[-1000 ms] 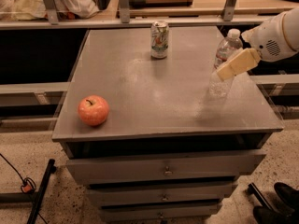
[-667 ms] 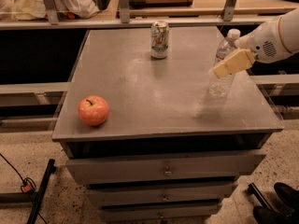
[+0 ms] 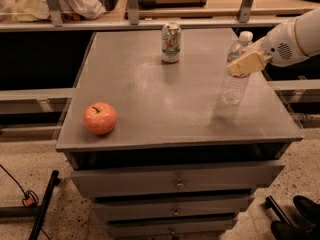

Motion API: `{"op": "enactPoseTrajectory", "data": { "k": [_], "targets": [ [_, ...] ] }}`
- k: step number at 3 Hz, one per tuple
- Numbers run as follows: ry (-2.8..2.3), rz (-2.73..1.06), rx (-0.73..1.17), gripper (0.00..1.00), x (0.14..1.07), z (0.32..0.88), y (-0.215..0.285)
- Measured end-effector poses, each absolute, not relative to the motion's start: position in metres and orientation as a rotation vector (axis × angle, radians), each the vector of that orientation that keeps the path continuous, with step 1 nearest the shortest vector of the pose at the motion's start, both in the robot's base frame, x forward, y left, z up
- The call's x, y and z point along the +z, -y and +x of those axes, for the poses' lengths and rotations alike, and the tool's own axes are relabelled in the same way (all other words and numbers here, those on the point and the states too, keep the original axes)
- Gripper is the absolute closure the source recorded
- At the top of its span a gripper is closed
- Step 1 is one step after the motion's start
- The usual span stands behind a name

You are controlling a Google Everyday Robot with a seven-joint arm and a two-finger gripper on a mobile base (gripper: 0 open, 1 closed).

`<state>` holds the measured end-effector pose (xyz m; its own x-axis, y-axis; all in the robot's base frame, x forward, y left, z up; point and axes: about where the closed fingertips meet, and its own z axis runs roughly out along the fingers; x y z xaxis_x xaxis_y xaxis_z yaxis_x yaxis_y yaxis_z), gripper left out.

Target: Move water bottle near 7up can

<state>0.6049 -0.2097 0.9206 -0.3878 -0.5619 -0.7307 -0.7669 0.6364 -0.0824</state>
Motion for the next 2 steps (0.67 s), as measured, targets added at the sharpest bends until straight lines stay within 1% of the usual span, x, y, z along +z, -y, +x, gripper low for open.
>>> {"op": "enactPoseTrajectory", "data": {
  "k": [1,2],
  "targets": [
    [-2.093,-1.025,0.37,0.89,0.926,0.612,0.212],
    [-2.059,-0.973,0.346,1.0,0.983,0.657,0.228]
  ]
}}
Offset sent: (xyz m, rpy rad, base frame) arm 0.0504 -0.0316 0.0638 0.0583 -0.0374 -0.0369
